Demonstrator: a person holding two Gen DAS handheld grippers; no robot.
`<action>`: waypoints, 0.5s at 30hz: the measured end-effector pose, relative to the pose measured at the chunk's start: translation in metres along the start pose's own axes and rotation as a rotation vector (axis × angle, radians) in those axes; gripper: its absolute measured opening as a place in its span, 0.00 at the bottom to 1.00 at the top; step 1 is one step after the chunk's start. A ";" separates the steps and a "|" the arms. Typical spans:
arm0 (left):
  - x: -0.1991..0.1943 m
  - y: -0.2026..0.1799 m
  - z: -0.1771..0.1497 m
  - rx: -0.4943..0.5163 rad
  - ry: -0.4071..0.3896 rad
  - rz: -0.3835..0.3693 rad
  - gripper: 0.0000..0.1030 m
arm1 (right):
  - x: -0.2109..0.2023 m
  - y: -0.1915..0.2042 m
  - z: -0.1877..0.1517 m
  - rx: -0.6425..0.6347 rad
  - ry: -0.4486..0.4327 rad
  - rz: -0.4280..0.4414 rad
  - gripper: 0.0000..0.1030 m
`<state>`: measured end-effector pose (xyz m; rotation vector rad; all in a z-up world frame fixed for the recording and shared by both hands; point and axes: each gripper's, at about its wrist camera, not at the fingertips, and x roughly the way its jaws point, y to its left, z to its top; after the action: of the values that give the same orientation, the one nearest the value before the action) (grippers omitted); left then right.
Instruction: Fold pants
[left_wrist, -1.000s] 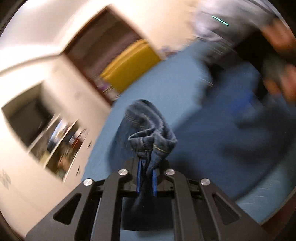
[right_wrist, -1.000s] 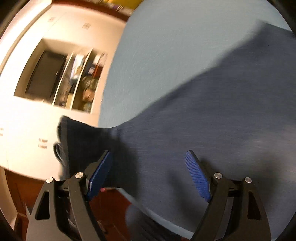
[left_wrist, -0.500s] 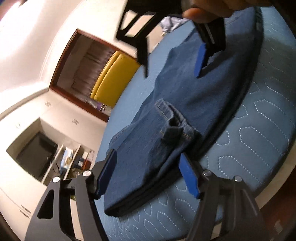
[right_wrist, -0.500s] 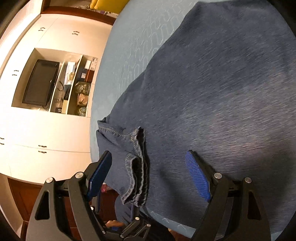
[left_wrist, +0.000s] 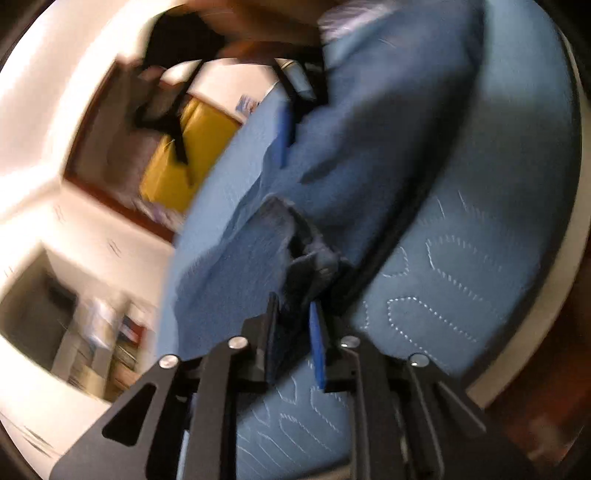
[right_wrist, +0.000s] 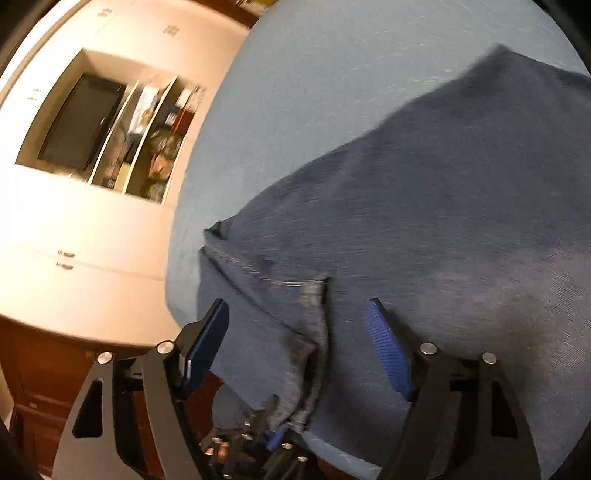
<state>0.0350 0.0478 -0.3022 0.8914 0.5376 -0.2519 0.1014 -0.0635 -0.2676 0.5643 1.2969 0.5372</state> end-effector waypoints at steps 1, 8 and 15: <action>-0.006 0.015 0.000 -0.068 -0.009 -0.019 0.25 | 0.002 -0.001 0.001 0.012 0.004 0.001 0.69; -0.029 0.074 0.031 -0.376 -0.115 -0.182 0.65 | 0.025 -0.019 0.004 0.066 0.028 -0.019 0.63; 0.048 0.060 0.053 -0.367 0.127 -0.205 0.14 | 0.042 -0.030 0.012 0.129 0.063 0.075 0.16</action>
<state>0.1187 0.0427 -0.2615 0.4973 0.7668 -0.2722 0.1224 -0.0594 -0.3165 0.7097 1.3812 0.5393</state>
